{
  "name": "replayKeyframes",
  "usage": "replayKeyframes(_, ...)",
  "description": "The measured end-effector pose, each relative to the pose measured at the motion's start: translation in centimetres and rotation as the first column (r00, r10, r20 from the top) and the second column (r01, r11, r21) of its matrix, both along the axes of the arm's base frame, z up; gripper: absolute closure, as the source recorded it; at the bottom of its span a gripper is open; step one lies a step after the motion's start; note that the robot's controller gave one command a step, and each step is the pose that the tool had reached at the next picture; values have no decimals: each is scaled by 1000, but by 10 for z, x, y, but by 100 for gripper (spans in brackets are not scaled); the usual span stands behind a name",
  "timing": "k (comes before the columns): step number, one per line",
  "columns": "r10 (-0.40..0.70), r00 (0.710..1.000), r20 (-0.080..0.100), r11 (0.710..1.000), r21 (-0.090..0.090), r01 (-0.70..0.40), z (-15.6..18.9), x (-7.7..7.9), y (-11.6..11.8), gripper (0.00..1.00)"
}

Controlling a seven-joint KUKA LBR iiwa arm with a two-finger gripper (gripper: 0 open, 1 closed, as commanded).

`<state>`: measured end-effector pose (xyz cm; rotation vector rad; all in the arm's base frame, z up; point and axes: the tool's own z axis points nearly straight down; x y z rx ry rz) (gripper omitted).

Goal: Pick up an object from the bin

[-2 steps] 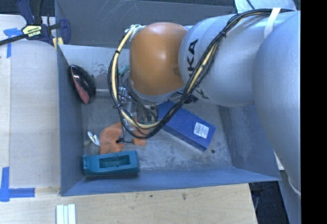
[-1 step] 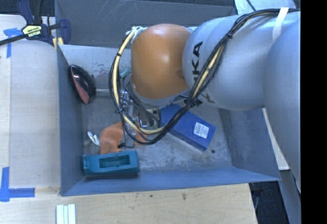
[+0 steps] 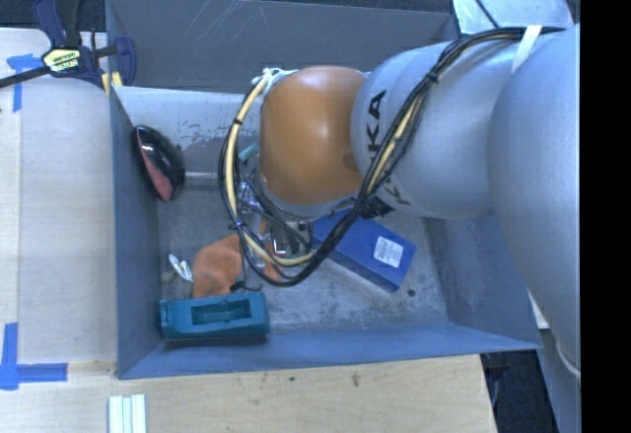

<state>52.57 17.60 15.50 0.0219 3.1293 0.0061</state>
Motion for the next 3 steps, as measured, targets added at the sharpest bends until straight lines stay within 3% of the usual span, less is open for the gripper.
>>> replayKeyframes(1,121,993,-8,993,-3,-121,-80,8,-14,100)
replayKeyframes(2,120,993,-8,993,-3,-120,-80,8,-14,100)
replayKeyframes(3,101,995,-2,995,-2,-101,95,37,4,100)
